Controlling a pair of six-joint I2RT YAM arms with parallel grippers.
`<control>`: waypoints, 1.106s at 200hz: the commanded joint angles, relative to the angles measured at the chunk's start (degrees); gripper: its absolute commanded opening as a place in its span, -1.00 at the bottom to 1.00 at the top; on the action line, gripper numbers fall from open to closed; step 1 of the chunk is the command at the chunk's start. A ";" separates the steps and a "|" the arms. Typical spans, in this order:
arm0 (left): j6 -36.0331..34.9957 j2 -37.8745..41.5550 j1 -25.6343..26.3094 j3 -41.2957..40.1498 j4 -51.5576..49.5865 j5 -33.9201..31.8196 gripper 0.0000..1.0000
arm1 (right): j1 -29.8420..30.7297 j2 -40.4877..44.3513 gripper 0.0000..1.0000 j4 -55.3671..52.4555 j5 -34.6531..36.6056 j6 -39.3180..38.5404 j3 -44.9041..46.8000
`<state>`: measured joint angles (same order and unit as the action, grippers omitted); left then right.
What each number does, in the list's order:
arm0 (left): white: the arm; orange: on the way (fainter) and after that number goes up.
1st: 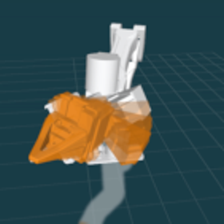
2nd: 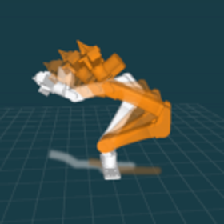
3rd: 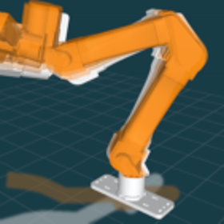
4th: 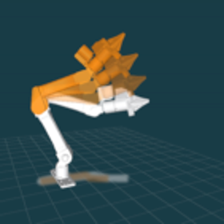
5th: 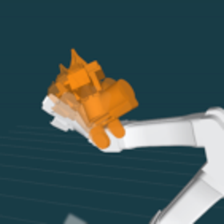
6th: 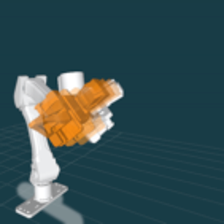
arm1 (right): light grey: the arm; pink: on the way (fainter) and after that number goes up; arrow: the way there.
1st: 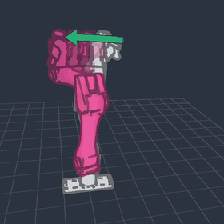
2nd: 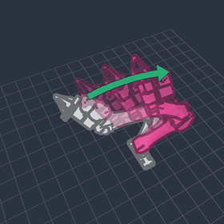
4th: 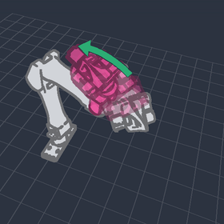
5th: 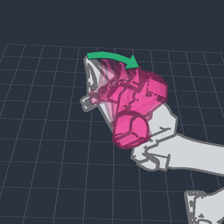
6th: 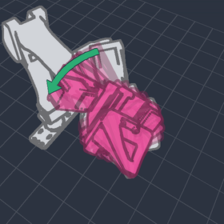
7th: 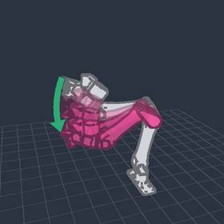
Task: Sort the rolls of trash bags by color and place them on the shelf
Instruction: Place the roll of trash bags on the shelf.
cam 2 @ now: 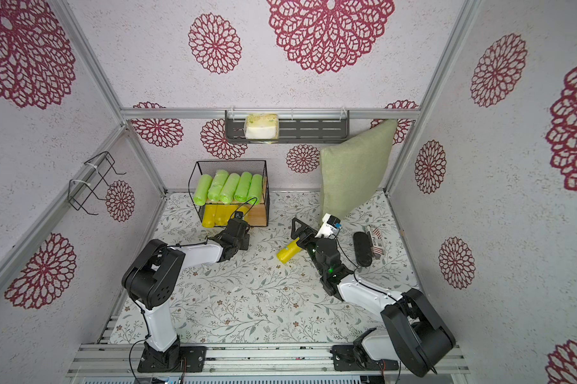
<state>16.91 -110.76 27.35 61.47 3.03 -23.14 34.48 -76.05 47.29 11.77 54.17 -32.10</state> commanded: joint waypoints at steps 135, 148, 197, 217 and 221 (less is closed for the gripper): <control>-0.07 -8.52 -2.99 10.40 2.95 -0.59 -0.37 | -0.20 -0.27 0.71 1.78 -0.75 0.74 0.72; 0.23 -9.28 -2.96 11.34 1.98 -0.70 -0.37 | -0.11 -0.15 0.71 1.68 -0.75 0.72 0.81; 1.02 -6.93 -2.72 8.73 3.48 -1.17 -0.17 | -0.11 -1.26 0.71 1.13 -0.79 0.50 1.05; 1.19 -4.80 -2.22 7.21 3.31 -0.99 -0.11 | -0.11 -2.44 0.71 -0.75 0.15 -0.78 0.69; 1.24 -4.24 -2.04 6.83 3.22 -0.95 -0.09 | -0.19 -2.71 0.71 -1.76 0.51 -0.96 0.50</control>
<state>17.41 -118.67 24.77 70.15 5.30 -23.86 34.48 -77.60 47.11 11.62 54.11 -31.24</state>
